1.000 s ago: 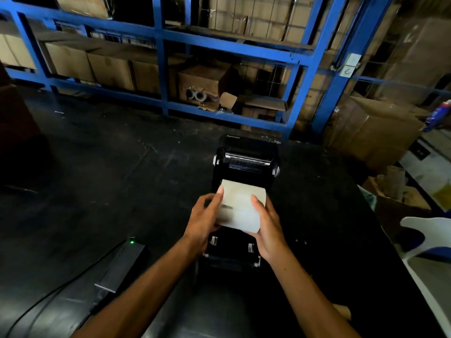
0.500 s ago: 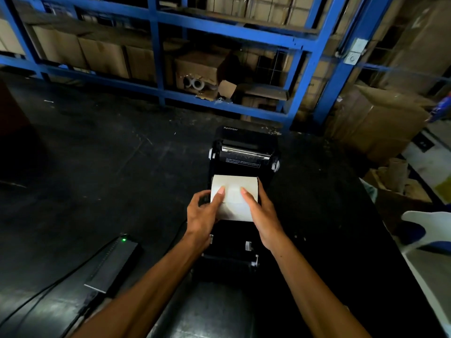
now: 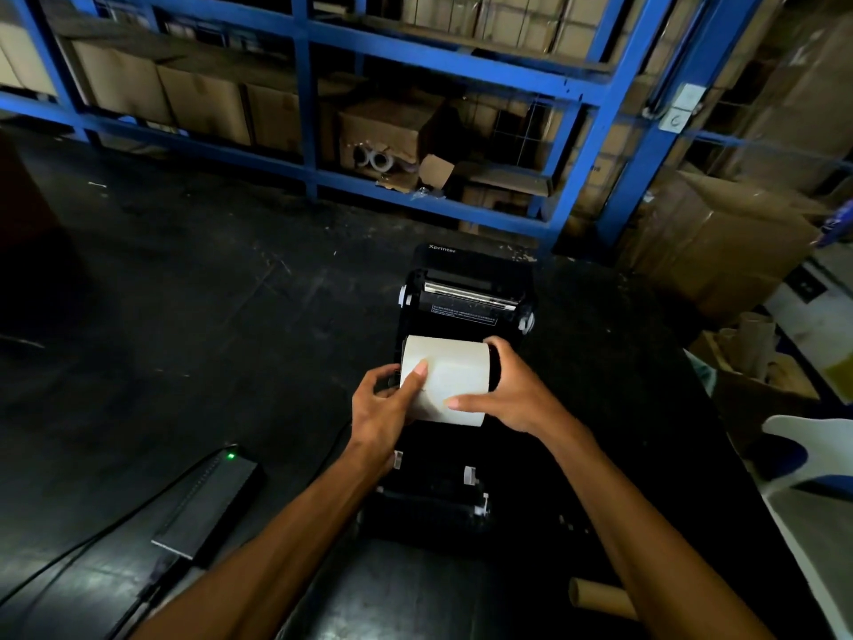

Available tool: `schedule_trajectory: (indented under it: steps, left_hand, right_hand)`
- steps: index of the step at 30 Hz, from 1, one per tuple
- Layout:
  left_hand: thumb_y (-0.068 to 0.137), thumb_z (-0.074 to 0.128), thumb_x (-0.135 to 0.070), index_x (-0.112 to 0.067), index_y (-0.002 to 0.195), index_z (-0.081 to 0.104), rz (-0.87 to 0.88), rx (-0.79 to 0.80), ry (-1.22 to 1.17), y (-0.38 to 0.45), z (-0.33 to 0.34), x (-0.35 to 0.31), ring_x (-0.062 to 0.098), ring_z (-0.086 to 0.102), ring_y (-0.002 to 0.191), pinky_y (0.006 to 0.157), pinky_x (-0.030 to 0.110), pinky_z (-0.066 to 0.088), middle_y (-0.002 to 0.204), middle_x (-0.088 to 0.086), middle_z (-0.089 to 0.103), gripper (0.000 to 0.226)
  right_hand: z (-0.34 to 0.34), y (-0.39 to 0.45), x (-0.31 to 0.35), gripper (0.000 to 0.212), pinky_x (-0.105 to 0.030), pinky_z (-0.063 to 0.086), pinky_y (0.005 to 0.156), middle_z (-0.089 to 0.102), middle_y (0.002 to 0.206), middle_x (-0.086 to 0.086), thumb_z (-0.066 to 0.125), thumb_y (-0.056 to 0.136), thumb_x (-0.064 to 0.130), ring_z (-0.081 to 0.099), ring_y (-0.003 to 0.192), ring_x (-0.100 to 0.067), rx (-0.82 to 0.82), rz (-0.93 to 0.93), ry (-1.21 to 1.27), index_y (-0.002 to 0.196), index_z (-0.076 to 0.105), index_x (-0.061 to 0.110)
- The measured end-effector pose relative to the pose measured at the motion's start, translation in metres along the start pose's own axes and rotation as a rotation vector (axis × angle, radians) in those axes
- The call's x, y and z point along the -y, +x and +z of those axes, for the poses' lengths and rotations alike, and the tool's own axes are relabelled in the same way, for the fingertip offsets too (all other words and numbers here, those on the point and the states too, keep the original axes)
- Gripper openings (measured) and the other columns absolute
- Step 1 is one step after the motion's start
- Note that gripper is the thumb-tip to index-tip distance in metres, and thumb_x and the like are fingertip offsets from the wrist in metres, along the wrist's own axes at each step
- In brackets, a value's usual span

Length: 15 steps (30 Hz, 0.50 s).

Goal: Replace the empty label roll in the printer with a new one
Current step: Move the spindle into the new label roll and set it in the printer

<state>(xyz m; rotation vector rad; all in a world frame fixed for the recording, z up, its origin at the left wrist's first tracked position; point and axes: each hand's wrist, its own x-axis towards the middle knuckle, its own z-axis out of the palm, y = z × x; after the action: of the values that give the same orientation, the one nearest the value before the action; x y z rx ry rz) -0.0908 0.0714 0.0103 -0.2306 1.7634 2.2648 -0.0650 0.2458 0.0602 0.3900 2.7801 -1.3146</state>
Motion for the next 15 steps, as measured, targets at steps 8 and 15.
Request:
schedule_trajectory:
  steps: [8,15]
  left_hand:
    - [0.043,0.082,-0.061,-0.018,0.109,0.059,-0.011,-0.010,-0.025,0.002,0.001,0.002,0.028,0.072,0.089,0.078,0.048,0.060,0.099,0.015,0.072,0.082]
    - [0.048,0.084,-0.059,-0.019,0.109,0.061,0.013,-0.022,0.042,0.004,0.006,0.018,0.019,0.073,0.084,0.072,0.036,0.061,0.096,0.010,0.073,0.077]
  right_hand:
    - [0.001,0.004,0.010,0.124,-0.037,0.040,0.101,0.033,0.142,-0.010,0.086,0.047,0.051,0.040,0.126,-0.028,0.048,-0.200,-0.614,0.143,0.015,0.020]
    - [0.011,0.004,0.020,0.122,-0.039,0.038,0.097,0.047,0.129,-0.017,0.082,0.053,0.053,0.047,0.112,-0.032,0.057,-0.408,-1.079,0.143,0.017,0.003]
